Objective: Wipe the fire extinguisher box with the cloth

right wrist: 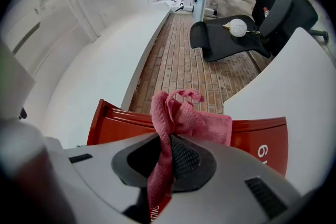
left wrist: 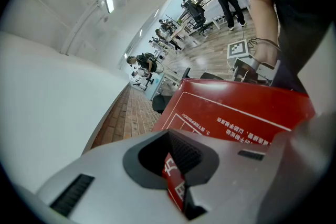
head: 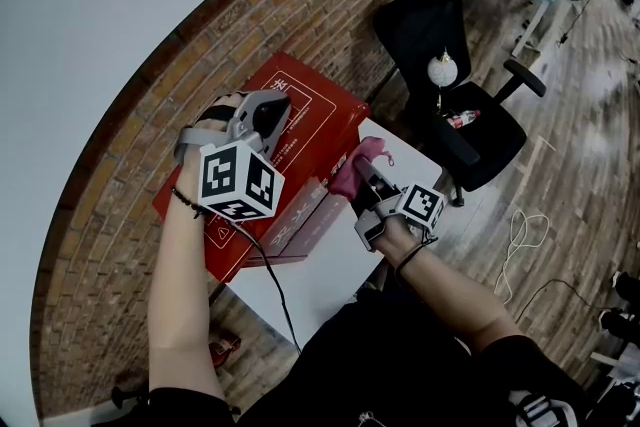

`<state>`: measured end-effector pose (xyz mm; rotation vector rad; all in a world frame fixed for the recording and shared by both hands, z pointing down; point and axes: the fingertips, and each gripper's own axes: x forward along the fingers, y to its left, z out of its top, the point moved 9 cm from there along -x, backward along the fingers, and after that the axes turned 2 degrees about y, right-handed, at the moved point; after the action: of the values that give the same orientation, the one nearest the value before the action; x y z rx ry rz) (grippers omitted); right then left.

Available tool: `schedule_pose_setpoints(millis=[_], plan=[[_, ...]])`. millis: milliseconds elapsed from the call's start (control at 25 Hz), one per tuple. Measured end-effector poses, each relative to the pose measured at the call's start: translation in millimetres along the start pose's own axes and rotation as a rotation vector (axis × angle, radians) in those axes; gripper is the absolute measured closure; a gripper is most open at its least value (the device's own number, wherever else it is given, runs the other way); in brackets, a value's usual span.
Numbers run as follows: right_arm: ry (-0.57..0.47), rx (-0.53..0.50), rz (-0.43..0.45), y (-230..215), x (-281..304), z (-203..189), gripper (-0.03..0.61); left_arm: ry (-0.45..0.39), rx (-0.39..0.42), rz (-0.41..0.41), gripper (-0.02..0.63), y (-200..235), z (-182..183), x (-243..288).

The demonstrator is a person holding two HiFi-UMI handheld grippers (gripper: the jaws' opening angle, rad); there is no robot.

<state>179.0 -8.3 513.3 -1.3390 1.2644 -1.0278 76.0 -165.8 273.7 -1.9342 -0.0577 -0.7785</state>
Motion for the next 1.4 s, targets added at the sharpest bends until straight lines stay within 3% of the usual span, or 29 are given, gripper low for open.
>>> schedule_pose_setpoints(millis=[320,1400], plan=[[-0.008,0.042,-0.037,-16.4,0.6,-4.1,0.514,0.001,0.0,0.0,0.586,-0.1,0.6,0.7],[0.023,0.003,-0.106,-47.2,1.1,-6.6,0.514,0.001,-0.001,0.002,0.586,0.7,-0.6,0.8]])
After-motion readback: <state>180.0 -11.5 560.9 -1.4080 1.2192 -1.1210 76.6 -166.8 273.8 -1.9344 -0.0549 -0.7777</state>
